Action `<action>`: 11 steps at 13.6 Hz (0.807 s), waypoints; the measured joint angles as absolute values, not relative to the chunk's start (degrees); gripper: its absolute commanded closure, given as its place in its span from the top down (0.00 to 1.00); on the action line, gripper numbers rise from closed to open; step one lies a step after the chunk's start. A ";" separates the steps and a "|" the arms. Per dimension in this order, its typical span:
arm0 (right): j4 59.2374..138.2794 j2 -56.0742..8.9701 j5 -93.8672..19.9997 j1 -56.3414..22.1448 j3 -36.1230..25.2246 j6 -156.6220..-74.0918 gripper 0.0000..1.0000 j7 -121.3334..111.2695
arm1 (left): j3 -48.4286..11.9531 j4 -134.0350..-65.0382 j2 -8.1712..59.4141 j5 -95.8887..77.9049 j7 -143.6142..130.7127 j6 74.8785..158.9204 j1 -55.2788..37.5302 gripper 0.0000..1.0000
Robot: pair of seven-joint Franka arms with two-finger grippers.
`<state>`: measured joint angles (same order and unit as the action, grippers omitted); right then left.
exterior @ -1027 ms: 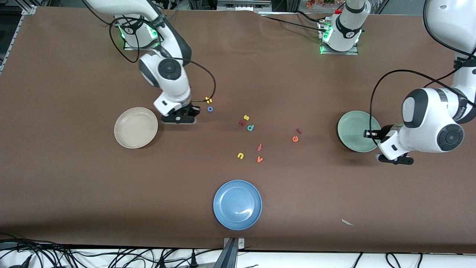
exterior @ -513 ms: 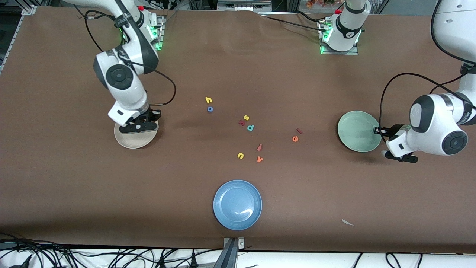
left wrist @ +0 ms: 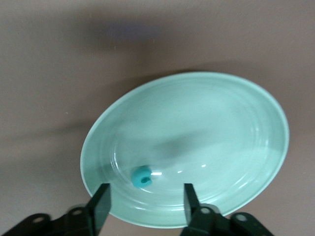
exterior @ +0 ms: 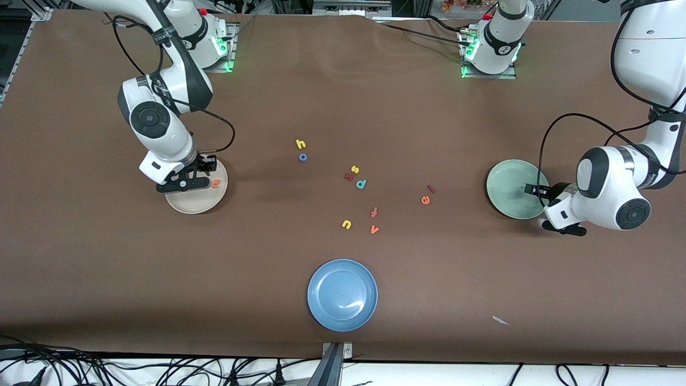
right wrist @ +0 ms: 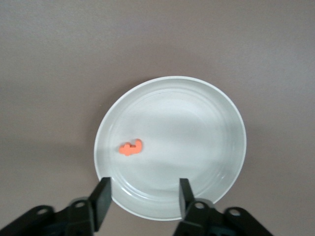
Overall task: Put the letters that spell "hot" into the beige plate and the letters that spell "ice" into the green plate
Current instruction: 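Release the c onto the green plate while the right gripper releases the t, then reach the pink letter and blue o with the left and right grippers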
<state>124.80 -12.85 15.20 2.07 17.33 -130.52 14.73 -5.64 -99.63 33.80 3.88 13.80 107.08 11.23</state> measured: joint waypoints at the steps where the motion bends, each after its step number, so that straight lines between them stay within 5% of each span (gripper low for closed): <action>1: 124.80 -12.77 14.44 2.06 17.41 -130.52 0.94 14.71 | -6.56 -99.00 33.10 3.86 13.50 106.84 10.96 1.00; 7: 124.80 -12.67 8.51 1.93 19.79 -131.60 0.94 14.78 | -21.69 -98.51 29.55 3.82 -15.99 105.47 8.47 1.00; 11: 124.88 -12.86 4.60 -2.39 22.65 -136.42 0.94 20.92 | -26.59 -101.75 29.69 3.76 -34.45 108.83 8.24 1.00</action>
